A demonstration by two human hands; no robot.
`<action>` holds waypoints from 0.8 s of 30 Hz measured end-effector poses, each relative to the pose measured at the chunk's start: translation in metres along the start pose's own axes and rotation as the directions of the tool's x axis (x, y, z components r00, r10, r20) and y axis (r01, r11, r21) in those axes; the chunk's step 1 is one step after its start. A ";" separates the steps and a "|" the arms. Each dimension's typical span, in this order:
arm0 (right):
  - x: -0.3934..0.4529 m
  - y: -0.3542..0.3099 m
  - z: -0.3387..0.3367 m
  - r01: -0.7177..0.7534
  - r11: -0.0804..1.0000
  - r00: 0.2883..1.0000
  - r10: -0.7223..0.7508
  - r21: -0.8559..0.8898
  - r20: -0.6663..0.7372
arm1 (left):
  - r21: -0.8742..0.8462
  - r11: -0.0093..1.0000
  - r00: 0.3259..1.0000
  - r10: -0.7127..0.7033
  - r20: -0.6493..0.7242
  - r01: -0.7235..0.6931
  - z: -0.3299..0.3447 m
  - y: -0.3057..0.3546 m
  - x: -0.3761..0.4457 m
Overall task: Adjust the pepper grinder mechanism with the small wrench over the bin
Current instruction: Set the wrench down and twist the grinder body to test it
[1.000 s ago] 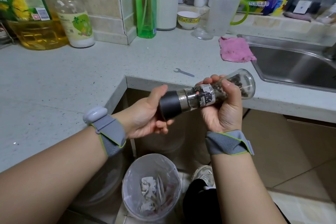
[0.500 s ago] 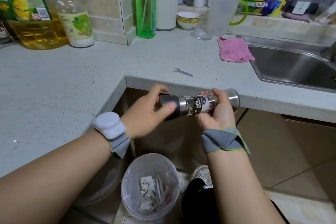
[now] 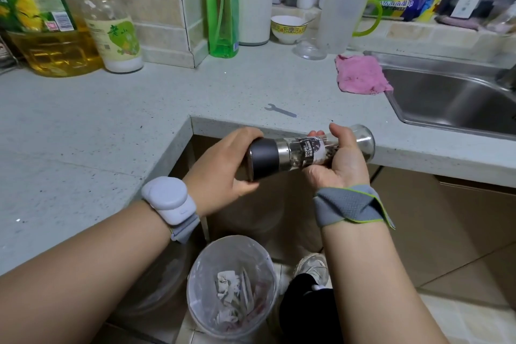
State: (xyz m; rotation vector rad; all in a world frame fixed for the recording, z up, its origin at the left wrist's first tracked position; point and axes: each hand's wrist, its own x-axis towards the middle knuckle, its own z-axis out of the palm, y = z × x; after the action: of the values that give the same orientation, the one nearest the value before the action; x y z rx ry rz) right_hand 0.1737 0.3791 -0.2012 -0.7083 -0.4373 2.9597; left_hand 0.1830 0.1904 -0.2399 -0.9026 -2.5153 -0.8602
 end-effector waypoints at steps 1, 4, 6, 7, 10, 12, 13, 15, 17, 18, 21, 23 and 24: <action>-0.001 0.001 0.001 0.028 0.999 0.999 -0.028 -0.015 0.022 | -0.111 0.992 0.998 -0.061 0.022 0.063 0.002 0.001 0.000; -0.006 0.006 0.001 0.162 0.982 0.982 -0.152 -0.092 0.109 | -0.657 0.466 0.805 -0.376 0.459 0.592 0.001 0.015 0.006; -0.009 0.010 -0.001 0.210 0.972 0.968 -0.191 -0.105 0.164 | -0.646 0.033 0.617 -0.336 0.712 0.763 -0.001 0.016 0.008; -0.011 0.012 -0.001 0.211 0.973 0.963 -0.191 -0.094 0.191 | -0.632 -0.026 0.589 -0.335 0.735 0.775 -0.003 0.014 0.008; -0.011 0.011 0.001 0.205 0.978 0.948 -0.189 -0.038 0.255 | -0.744 -0.005 0.679 -0.405 0.612 0.668 0.000 0.016 0.010; -0.009 0.006 0.005 0.184 0.983 0.953 -0.174 -0.014 0.246 | -0.785 0.372 0.848 -0.401 0.346 0.496 0.001 0.019 0.011; -0.005 0.004 0.006 0.141 0.990 0.967 -0.140 0.011 0.213 | -0.655 0.676 0.935 -0.322 0.148 0.337 0.001 0.017 0.010; 0.003 0.002 0.004 -0.005 0.996 0.994 -0.006 0.094 0.113 | -0.067 0.997 0.992 0.035 -0.125 -0.044 -0.002 0.007 0.008; 0.008 0.004 -0.002 -0.113 0.990 0.994 0.111 0.088 0.023 | 0.262 0.938 0.960 0.260 -0.104 -0.226 -0.007 0.000 0.006; 0.009 0.006 -0.005 -0.125 0.990 0.992 0.124 0.060 0.005 | 0.274 0.935 0.964 0.256 -0.077 -0.226 -0.007 -0.001 0.004; 0.005 0.007 -0.009 -0.021 0.999 0.999 0.019 0.048 0.049 | -0.107 0.990 0.995 -0.098 -0.003 0.097 0.001 0.005 0.002; 0.004 0.008 -0.009 0.118 0.993 0.986 -0.119 0.010 0.119 | -0.534 0.644 0.836 -0.434 0.335 0.548 0.002 0.015 0.004; 0.003 0.008 -0.008 0.195 0.980 0.969 -0.189 -0.027 0.157 | -0.608 0.397 0.722 -0.465 0.512 0.687 0.004 0.016 0.006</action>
State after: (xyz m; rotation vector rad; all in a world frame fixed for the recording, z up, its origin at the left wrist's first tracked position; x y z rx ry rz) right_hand 0.1743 0.3739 -0.2115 -0.4146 -0.5464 2.8385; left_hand 0.1887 0.2061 -0.2330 -0.2332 -2.6924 -2.3509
